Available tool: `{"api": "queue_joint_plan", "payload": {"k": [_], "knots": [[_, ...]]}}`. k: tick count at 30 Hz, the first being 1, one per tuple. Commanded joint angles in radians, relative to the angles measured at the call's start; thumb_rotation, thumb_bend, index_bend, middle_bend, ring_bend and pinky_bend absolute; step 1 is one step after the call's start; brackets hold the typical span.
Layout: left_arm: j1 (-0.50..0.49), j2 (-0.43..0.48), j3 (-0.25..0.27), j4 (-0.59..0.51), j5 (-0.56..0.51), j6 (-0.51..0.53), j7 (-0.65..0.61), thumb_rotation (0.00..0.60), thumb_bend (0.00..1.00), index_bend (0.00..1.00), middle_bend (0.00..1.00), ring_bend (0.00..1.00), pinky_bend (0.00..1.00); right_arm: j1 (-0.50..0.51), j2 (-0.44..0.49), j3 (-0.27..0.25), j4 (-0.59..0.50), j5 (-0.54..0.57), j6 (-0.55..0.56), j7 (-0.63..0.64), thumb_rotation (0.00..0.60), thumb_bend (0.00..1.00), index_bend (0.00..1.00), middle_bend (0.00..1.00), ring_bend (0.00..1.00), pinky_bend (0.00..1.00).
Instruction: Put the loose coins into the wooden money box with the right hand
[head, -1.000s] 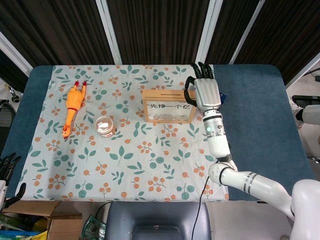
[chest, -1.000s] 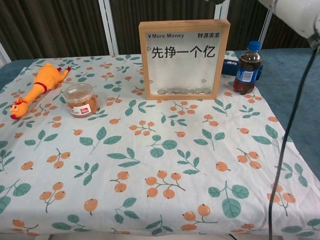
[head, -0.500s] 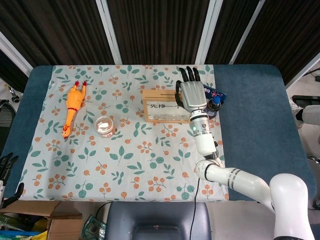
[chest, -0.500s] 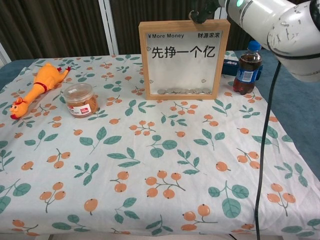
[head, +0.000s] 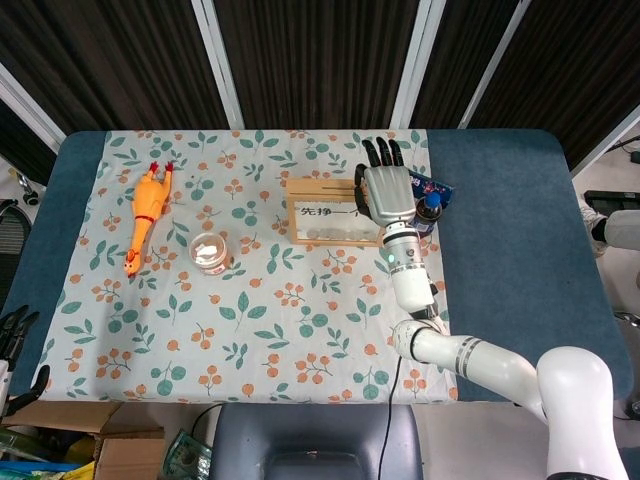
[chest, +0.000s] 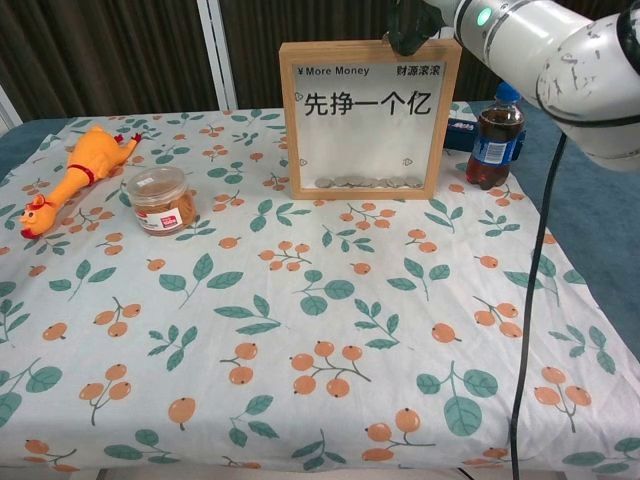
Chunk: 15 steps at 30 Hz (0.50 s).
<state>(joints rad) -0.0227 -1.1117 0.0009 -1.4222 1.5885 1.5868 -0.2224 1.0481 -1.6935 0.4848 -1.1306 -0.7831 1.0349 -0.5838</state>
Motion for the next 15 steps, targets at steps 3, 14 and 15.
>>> {"api": "queue_joint_plan", "payload": {"k": [3, 14, 15], "knots": [[0.001, 0.000, 0.000, 0.000, -0.001, 0.001, -0.001, 0.600, 0.44, 0.00, 0.00, 0.00, 0.00, -0.003, 0.004, -0.009, -0.003, -0.010, 0.001, 0.018, 0.600, 0.61, 0.53, 0.20, 0.00, 0.00], [0.001, 0.000, 0.002, -0.002, 0.005, 0.003, 0.003, 0.600, 0.44, 0.00, 0.00, 0.00, 0.00, -0.042, 0.068, -0.021, -0.118, -0.076, 0.054, 0.065, 0.600, 0.61, 0.50, 0.19, 0.00, 0.00], [0.001, 0.000, 0.003, -0.003, 0.007, 0.004, 0.005, 0.600, 0.44, 0.00, 0.00, 0.00, 0.00, -0.055, 0.088, -0.024, -0.153, -0.094, 0.068, 0.077, 0.600, 0.61, 0.50, 0.19, 0.00, 0.00]]}}
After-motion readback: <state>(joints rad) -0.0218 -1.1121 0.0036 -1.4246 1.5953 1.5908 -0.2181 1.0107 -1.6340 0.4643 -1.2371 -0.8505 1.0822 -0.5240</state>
